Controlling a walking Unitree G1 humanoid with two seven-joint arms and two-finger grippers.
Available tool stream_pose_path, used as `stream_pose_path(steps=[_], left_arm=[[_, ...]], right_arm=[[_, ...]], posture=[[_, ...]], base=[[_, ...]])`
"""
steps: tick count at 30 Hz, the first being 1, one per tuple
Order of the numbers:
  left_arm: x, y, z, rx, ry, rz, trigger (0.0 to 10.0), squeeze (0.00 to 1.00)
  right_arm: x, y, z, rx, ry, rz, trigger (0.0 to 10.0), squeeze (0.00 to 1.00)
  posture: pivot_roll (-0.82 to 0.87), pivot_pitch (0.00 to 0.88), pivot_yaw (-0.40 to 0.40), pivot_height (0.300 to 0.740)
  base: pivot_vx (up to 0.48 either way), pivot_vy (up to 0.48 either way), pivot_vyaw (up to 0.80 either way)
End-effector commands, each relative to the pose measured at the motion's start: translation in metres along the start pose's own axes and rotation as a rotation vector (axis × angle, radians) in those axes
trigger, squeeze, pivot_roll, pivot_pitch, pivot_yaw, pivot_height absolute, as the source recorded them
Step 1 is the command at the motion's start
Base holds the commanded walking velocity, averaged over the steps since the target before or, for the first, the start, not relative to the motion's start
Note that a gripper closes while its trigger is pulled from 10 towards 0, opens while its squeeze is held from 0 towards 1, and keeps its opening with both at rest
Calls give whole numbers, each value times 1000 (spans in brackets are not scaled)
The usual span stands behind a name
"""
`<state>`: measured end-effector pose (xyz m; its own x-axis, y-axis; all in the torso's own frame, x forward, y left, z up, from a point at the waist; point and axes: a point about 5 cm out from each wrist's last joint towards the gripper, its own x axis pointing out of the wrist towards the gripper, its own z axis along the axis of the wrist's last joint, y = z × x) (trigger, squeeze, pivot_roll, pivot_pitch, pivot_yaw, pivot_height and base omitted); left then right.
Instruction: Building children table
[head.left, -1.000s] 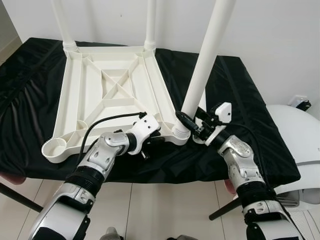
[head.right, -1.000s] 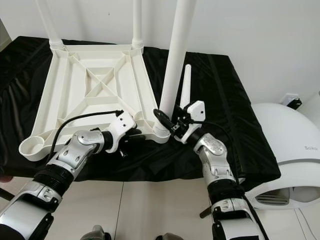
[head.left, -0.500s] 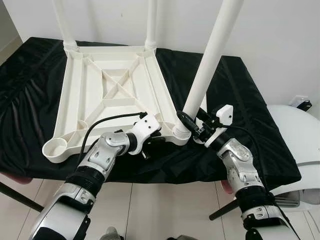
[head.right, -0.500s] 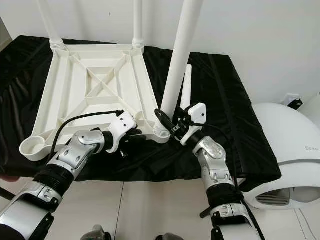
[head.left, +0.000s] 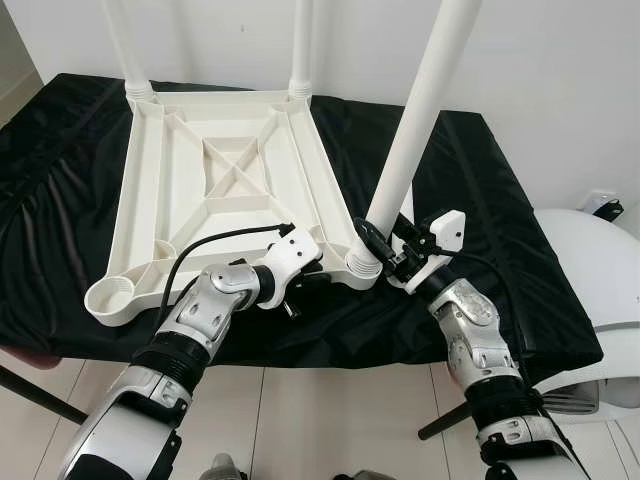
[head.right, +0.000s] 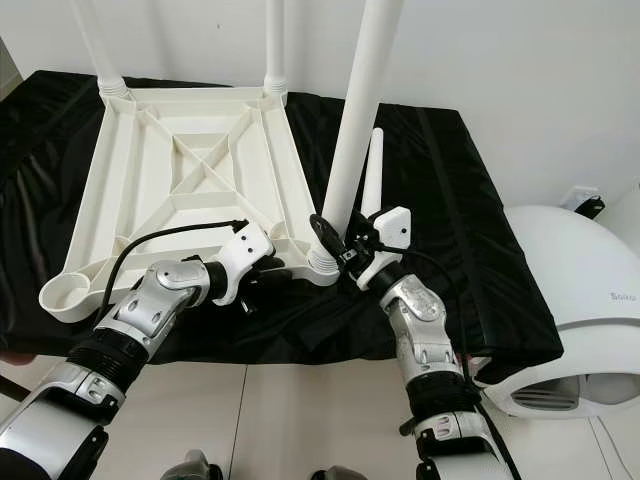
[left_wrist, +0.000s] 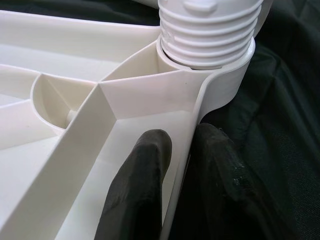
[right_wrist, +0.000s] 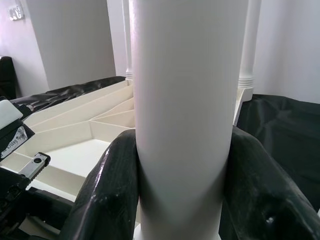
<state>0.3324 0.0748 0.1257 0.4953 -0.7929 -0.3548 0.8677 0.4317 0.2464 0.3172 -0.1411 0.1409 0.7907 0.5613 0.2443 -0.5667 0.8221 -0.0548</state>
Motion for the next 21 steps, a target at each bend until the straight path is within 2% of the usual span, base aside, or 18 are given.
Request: stream_pose_path(steps=[1, 21], left_arm=[[-2, 4, 29, 91, -96, -15, 10000, 0], [-2, 7, 30, 96, -96, -8, 10000, 0]], right_arm=[[-28, -9, -40, 59, 220, -124, 10000, 0], [-27, 2, -36, 53, 185, -158, 10000, 0]], posture=[[16, 41, -34, 740], [15, 38, -35, 740]], base=[[0, 0, 0], [0, 0, 0]])
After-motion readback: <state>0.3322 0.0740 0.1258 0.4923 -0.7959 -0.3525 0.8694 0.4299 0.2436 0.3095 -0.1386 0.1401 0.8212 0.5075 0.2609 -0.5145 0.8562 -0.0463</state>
